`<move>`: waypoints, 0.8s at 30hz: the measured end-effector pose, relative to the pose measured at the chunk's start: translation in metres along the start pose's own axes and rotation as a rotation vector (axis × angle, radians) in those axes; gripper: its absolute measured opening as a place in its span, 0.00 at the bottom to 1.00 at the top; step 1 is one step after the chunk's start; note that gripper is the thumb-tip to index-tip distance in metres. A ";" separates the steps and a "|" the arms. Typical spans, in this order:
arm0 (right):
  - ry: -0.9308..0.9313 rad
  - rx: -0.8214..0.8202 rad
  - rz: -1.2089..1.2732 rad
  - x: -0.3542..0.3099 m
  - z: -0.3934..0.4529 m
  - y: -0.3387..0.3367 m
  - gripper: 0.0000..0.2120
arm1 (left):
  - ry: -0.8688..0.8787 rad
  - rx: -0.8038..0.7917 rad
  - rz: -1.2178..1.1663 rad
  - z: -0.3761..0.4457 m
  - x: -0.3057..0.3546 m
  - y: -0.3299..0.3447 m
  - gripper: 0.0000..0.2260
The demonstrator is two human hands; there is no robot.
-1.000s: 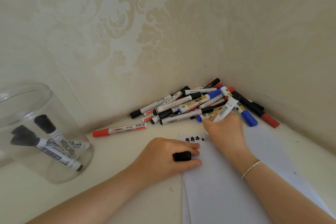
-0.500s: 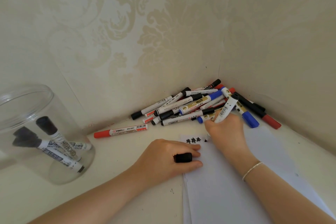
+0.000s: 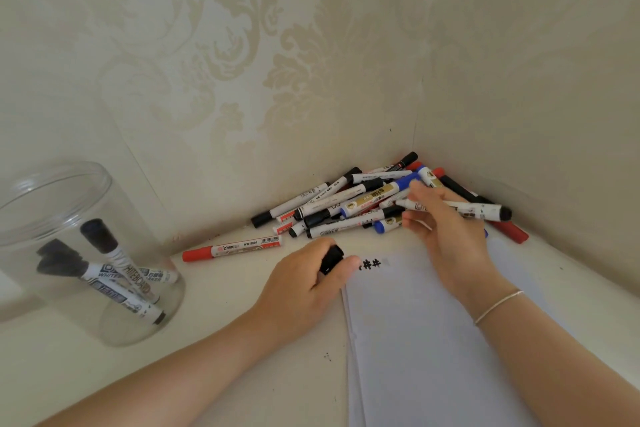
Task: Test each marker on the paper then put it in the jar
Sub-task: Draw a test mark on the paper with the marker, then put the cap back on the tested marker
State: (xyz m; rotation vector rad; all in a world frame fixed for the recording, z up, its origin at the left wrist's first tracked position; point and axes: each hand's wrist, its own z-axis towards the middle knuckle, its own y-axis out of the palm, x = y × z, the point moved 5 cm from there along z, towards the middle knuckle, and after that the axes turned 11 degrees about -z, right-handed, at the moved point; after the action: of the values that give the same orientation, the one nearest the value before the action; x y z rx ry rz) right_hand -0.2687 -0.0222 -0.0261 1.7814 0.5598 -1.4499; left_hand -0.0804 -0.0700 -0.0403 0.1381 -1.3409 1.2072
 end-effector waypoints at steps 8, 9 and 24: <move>-0.136 -0.120 -0.142 -0.015 -0.012 0.025 0.12 | -0.021 -0.093 -0.036 0.000 -0.002 0.003 0.07; -0.145 -0.130 -0.167 -0.015 -0.014 0.027 0.13 | -0.017 -0.099 -0.045 0.000 -0.002 0.003 0.06; -0.039 -0.251 -0.371 0.004 -0.017 0.042 0.07 | -0.030 -0.104 -0.089 0.000 0.001 0.005 0.12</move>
State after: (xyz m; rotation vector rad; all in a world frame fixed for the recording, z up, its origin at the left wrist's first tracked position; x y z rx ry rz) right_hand -0.2263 -0.0358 -0.0167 1.5014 1.0465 -1.5735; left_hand -0.0841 -0.0678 -0.0420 0.1404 -1.4068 1.0622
